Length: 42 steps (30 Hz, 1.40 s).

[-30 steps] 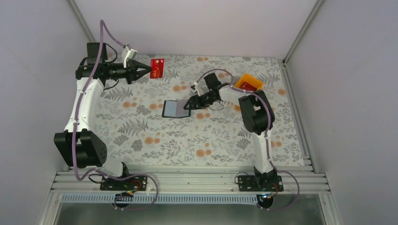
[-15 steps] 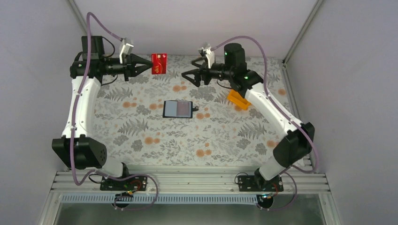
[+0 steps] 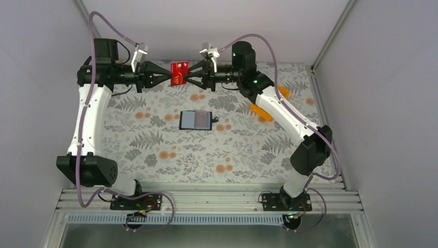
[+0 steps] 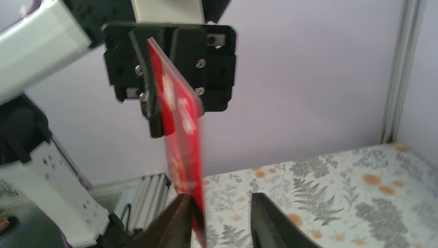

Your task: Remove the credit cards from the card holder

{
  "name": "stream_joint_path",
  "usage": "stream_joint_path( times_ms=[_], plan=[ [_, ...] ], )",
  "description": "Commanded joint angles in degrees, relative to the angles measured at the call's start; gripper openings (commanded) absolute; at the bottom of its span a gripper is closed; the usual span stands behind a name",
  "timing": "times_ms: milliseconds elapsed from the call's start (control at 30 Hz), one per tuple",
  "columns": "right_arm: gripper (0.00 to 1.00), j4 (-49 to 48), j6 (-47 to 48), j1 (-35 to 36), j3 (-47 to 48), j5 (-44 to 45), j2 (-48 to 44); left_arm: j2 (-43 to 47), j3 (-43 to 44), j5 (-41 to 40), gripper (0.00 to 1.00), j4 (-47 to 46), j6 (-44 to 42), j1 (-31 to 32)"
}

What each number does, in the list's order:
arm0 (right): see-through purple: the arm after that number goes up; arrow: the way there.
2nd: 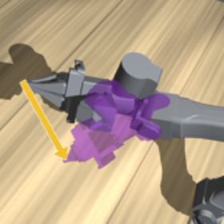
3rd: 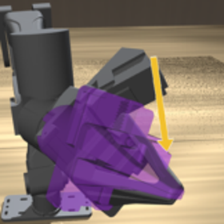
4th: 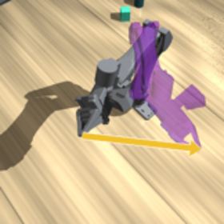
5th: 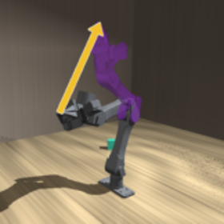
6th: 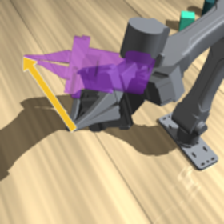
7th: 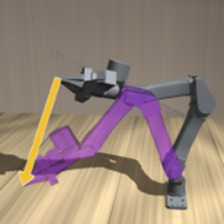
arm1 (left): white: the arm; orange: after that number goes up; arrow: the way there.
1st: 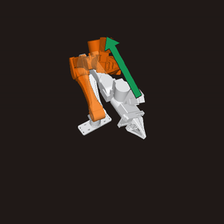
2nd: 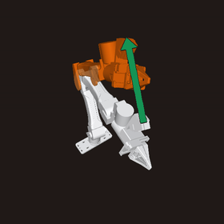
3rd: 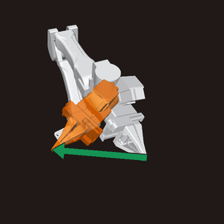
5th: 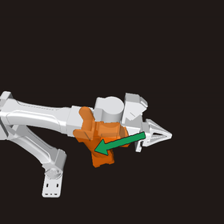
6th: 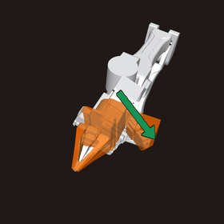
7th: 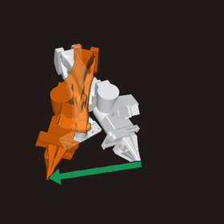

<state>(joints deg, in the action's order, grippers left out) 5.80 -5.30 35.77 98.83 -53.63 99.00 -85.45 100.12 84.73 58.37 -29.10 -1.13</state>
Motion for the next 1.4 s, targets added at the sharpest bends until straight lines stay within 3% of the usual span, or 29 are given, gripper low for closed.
stream_joint_path(
  times_ms=[0, 67, 400, 433, 467, 500, 567, 700, 867, 1067, 1233, 1300, 1367],
  plan=[
    [0.21, -0.31, 0.34, 1.25, 2.21, -4.15, 0.01, 1.03, -0.6, 2.15, 0.02, 1.67, -2.48, 0.89],
    [0.06, 3.56, 3.13, 1.78, 4.11, -3.34, 0.74, 1.16, -1.16, 1.56, 0.02, 1.39, -2.62, 1.16],
    [0.04, 10.26, 11.04, 1.69, 3.8, -5.71, -1.68, 1.79, -3.99, -2.68, 0.05, -0.69, -2.64, 1.4],
    [0.04, 12.73, 12.19, 1.55, 4.24, -5.02, -1.74, 1.86, -3.98, -3.81, 0.25, -0.56, -3.11, 1.39],
    [0.04, 15.6, 13.86, 1.46, 5.06, -4.35, -1.6, 1.94, -3.55, -5.34, 0.53, 0.57, -4.87, 1.35],
    [0.04, 19.73, 16.31, 1.38, 6.31, -3.29, -1.31, 1.86, -2.69, -7.62, 0.69, 2.25, -7.25, 1.26],
    [0.04, 27.83, 20.43, 1.67, 8.56, 2.44, -0.58, 1.74, -0.75, -12.69, 0.74, 5.58, -12.57, 0.64],
    [0.04, 38.59, 27.6, 4.11, 7.55, 16.8, -0.56, -0.36, 2.5, -23.28, 0.73, 12.34, -22.24, 0.16],
    [0.04, 43.54, 30.17, 6.24, 8.2, 25.35, -1.22, -1.26, 2.58, -26.66, 0.7, 18.09, -31.98, 1.74],
    [0.04, 44.12, 30.93, 7.79, 10.72, 25.14, -0.34, 0.87, -1.66, -27.66, 0.67, 12.57, -29.39, 6.67],
    [0.04, 44.78, 31.23, 8.74, 12.04, 26.35, 0.58, 0.04, -0.59, -27.25, 0.45, 13.41, -28.99, 7.92],
    [0.04, 44.57, 31.31, 8.91, 12.09, 25.88, 0.26, 0.17, -1.68, -27.66, 0.3, 13.14, -28.86, 8.19],
    [0.04, 44.32, 31.46, 9.05, 11.95, 25.74, -0.16, 0.42, -2.32, -27.56, 0.09, 12.7, -28.16, 8.33]
  ],
)
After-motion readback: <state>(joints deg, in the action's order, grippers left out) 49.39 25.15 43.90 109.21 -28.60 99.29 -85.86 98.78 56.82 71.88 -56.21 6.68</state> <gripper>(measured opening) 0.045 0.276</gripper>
